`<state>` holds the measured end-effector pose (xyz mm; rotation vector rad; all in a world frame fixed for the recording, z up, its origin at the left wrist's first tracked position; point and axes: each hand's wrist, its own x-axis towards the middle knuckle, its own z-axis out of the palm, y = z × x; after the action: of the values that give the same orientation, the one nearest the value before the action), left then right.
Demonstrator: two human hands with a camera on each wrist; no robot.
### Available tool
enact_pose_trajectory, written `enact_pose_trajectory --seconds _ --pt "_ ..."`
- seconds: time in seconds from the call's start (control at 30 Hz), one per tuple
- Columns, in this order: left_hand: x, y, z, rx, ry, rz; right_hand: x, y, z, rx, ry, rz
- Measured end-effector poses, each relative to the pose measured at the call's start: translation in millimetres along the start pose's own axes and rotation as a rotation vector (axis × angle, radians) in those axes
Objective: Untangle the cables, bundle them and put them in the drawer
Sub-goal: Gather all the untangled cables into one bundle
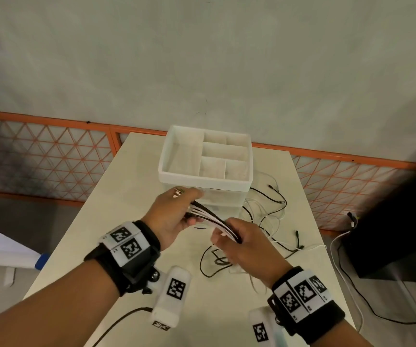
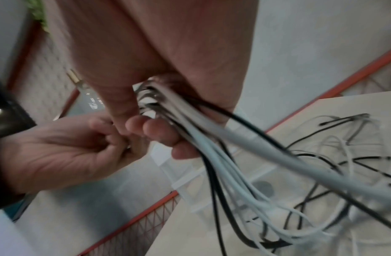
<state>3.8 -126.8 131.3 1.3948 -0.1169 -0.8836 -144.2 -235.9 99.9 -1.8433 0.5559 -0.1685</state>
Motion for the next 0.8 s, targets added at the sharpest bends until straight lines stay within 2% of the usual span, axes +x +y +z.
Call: enact_pose_trajectory --seconds 0.07,0.13,0.17,0.2,0.23,0.27,0.33,0.4,0.57,0.67,0.8 --pt "1 3 -14 0.020 -0.033 -0.101 0 8 -8 -0.020 0.034 0.018" --pt "5 1 -25 0.398 0.009 -0.107 1 9 -11 -0.067 0.048 0.006" --pt "5 0 -27 0.594 0.071 -0.022 1 7 -10 -0.111 0.038 -0.009" --pt "4 1 -25 0.710 0.115 0.110 2 5 -8 -0.167 0.021 -0.028" --pt "2 3 -20 0.753 0.102 0.247 4 3 -5 -0.232 0.001 -0.059" --pt "0 4 -13 0.783 0.035 0.350 5 -1 -1 -0.294 -0.019 -0.099" --pt "-8 3 7 0.864 -0.177 0.411 7 -10 6 -0.355 -0.039 -0.183" --pt "-15 -2 22 0.949 -0.294 0.394 10 -21 8 -0.352 -0.012 -0.262" --pt "-12 8 26 0.959 -0.162 0.361 14 -26 -14 -0.288 0.240 -0.378" --pt "-8 20 19 0.756 -0.189 0.224 13 -12 -29 -0.388 0.354 -0.364" --pt "-9 25 16 0.659 -0.314 0.035 14 -7 -40 -0.366 0.443 -0.374"
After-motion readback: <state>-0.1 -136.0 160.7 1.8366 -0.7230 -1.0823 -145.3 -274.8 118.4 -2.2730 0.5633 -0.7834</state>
